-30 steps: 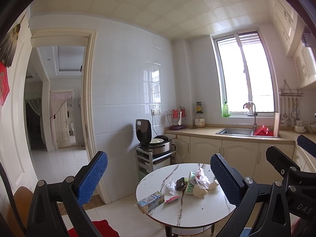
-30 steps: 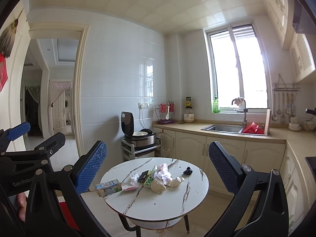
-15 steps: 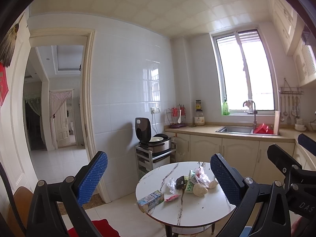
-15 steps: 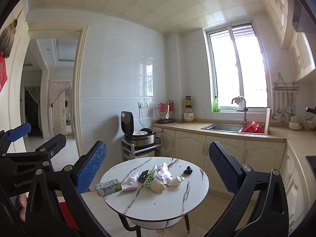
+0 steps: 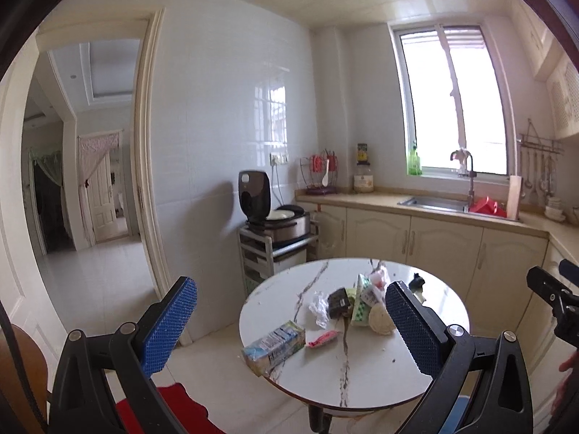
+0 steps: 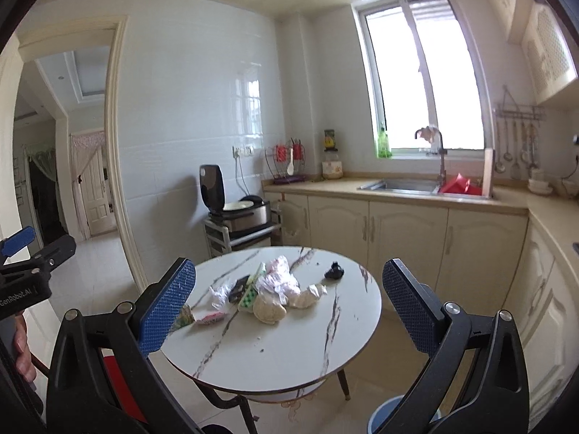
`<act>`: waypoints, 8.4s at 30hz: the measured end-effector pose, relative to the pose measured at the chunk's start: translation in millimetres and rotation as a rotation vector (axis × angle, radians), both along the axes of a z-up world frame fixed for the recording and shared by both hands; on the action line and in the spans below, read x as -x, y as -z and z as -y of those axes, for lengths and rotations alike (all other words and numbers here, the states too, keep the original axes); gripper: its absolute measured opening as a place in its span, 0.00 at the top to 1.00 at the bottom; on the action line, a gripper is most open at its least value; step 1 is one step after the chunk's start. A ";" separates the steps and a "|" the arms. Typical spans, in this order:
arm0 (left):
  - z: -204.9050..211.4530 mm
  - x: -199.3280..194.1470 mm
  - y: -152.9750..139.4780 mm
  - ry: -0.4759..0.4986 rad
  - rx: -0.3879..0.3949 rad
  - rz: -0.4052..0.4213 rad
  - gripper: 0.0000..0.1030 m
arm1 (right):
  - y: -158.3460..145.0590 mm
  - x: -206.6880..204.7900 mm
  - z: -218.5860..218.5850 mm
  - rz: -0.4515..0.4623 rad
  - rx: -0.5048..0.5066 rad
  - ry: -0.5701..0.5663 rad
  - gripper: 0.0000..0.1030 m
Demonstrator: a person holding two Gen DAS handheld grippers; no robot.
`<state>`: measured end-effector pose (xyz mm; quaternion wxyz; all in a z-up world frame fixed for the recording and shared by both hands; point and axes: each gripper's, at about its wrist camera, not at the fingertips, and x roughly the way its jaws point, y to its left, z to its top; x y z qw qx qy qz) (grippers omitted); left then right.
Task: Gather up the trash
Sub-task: 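Grasp the blue-white milk carton with the left tool, then carry the carton to the blue bin with the left tool while the right tool grasps a crumpled paper ball, then open both tools over the blue bin, dropping carton and paper ball, then grasp the red snack wrapper with the left tool while the right tool grasps the lined paper, then carry the red wrapper and lined paper over the blue bin with both tools, then open both tools to drop the wrapper and paper into the bin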
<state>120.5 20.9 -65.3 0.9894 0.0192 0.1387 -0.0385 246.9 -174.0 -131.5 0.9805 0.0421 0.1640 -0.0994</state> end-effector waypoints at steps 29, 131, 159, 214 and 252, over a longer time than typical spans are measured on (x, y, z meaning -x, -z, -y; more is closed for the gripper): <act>-45.8 -311.9 124.3 0.152 -0.175 -0.518 0.52 | 174.6 -229.4 21.3 -0.516 -0.113 -0.084 0.00; 94.2 -288.3 176.7 0.106 -0.237 -0.523 0.06 | 173.8 -255.9 124.1 -0.511 -0.202 -0.062 0.00; -0.5 -289.5 142.9 0.270 -0.025 -0.581 0.95 | 139.5 -210.3 127.6 -0.436 -0.144 -0.100 0.73; 98.2 -234.9 94.8 0.454 -0.024 -0.586 0.88 | 155.3 -96.4 179.8 -0.345 -0.335 -0.096 0.73; 453.4 -213.0 207.0 0.929 -0.356 -0.696 0.47 | 231.7 45.8 365.3 -0.433 -0.417 0.557 0.30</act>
